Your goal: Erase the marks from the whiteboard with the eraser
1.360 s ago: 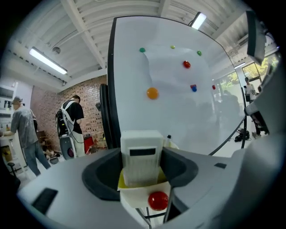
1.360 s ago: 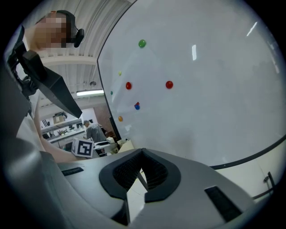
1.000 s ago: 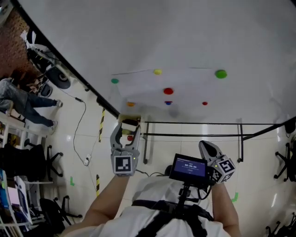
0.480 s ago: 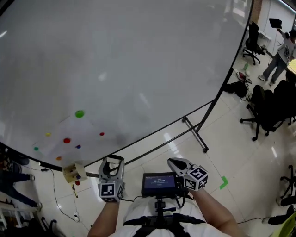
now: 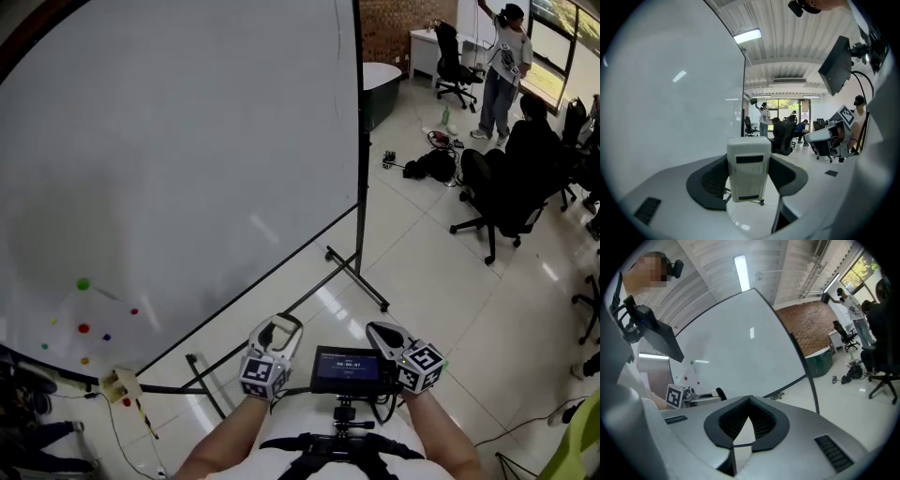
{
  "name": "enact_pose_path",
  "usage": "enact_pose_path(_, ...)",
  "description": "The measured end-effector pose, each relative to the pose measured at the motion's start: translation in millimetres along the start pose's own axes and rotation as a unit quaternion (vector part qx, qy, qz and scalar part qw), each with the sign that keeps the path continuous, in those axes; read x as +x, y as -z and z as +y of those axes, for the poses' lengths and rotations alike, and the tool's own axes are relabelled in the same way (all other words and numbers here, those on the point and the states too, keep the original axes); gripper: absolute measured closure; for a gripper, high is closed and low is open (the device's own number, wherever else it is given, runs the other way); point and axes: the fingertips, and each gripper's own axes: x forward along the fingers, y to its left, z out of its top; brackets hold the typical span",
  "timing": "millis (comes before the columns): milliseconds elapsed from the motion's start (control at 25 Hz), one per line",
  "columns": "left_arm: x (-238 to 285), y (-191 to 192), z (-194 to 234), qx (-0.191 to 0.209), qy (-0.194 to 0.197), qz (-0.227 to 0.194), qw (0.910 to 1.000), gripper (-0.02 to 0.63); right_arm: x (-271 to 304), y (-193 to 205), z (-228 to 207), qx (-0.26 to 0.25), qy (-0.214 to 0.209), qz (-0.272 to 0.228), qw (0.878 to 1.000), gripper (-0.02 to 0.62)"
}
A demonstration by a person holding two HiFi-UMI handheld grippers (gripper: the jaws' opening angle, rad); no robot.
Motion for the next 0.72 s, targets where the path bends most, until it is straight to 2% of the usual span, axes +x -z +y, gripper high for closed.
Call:
enact_pose_path(160, 55.5, -19.3, -76.9, 0.010, 0.073, 0.005, 0.9973, 0.348, -57.9, -18.5, -56.1, 0.020, 0.044, -0.029, 0.998, 0.575)
enact_pose_path(280, 85.3, -26.7, -112.7, 0.014, 0.106, 0.020, 0.9941, 0.348, -85.8, -23.5, -86.9, 0.035, 0.065, -0.046, 0.996, 0.575)
enact_pose_path(560, 181.4, -51.6, -157.2, 0.048, 0.165, 0.047, 0.9840, 0.348, -127.0, -33.0, -170.2, 0.078, 0.132, -0.070, 0.986, 0.575)
enact_pose_path(720, 246.5, -66.4, -162.8, 0.037, 0.174, 0.041, 0.9832, 0.348, -122.0, -47.0, -214.7, 0.079, 0.149, -0.063, 0.984, 0.575)
